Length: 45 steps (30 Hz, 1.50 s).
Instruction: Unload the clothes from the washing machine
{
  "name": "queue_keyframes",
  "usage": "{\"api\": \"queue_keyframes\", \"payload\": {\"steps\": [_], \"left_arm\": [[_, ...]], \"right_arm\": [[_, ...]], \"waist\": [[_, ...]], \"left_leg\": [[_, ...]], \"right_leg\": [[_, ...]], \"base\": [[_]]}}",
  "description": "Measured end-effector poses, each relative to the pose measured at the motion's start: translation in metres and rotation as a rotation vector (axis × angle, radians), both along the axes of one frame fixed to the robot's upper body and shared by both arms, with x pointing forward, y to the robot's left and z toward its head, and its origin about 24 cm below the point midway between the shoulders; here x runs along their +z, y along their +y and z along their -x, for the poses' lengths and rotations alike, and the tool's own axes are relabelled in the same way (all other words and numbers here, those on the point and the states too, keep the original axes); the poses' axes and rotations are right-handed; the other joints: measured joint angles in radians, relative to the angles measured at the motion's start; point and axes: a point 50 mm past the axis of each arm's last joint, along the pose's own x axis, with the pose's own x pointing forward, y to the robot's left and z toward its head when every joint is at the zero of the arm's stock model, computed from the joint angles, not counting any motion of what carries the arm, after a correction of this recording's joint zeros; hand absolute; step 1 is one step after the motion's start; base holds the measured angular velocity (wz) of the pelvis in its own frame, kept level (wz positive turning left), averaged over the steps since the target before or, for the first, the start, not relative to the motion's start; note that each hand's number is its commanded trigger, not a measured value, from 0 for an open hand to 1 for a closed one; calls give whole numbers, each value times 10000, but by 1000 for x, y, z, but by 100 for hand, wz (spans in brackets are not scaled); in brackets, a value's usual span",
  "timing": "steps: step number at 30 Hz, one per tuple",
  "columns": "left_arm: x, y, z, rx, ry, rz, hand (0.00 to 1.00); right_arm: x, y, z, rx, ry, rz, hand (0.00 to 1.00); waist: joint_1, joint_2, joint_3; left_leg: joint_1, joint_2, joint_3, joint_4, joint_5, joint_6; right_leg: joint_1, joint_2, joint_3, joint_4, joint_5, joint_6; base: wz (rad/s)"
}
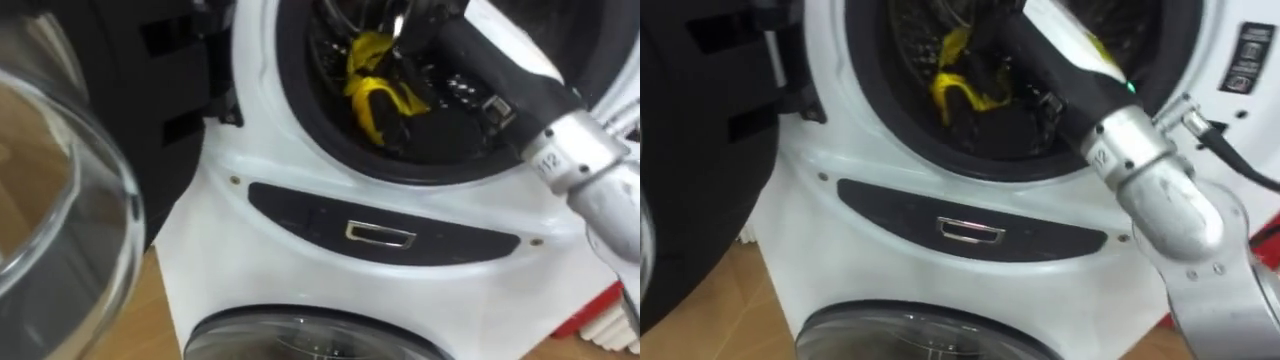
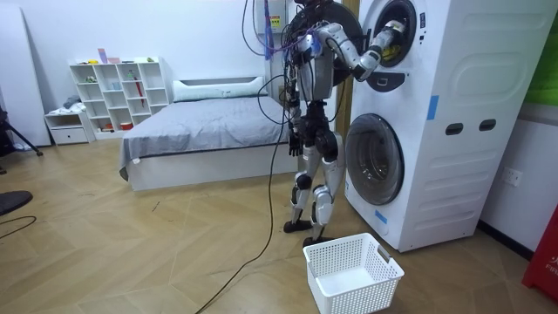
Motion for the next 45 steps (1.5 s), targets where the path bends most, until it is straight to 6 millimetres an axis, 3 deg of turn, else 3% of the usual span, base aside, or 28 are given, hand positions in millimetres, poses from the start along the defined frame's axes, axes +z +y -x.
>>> {"api": "queue_keyframes", "payload": {"steps": [8,11,16,19,23,26,30,37,45], "left_arm": [[0,0,14,171,132,38,0],[0,0,17,201,22,28,0],[0,-3,23,438,74,21,0],[0,-3,30,487,225,1,0],[0,-3,40,636,424,-4,0],[0,-3,40,629,386,-5,0],[1,-2,38,574,269,-15,0],[2,2,25,615,-279,-80,0],[6,14,3,490,-789,-342,0]], "right_arm": [[7,-7,16,174,-385,-656,100],[10,-7,22,432,-604,-879,100],[-7,-14,31,599,33,-1497,100],[-10,-23,34,397,240,-1962,100],[-12,-39,40,-204,254,-2215,100],[-24,-54,48,-1021,515,-2308,100],[-37,-62,54,-1530,1068,-2299,100],[-26,-96,67,-3334,-43,-2520,100],[-39,-138,87,-5841,122,-2809,100]], "waist": [[-274,-123,-101],[-297,-113,-97],[-322,-49,-85],[-506,76,-40],[-837,159,-43],[-1111,131,-64],[-1476,136,-54],[-1994,148,-54],[-3182,229,-2]], "left_leg": [[64,5,236,16,-28,5],[148,31,358,0,-38,9],[223,81,411,-16,-97,1],[221,80,423,-68,-104,7],[203,92,480,-54,-115,-10],[212,97,505,-3,-123,-24],[362,175,915,-17,-186,-69],[410,378,1955,45,-424,-147],[501,523,3301,-31,-551,-270]], "right_leg": [[9,30,178,-18,-24,-42],[16,71,255,-15,-19,-43],[66,120,345,-6,-19,-43],[61,113,345,16,-19,-43],[32,132,395,20,-20,-42],[28,171,494,3,-21,-50],[15,300,874,19,-2,-81],[-337,645,1831,185,75,-157],[-844,1096,3044,518,148,-200]], "base": [[-7],[-11],[-4],[0],[-3],[-5],[-27],[-48],[-48]]}}
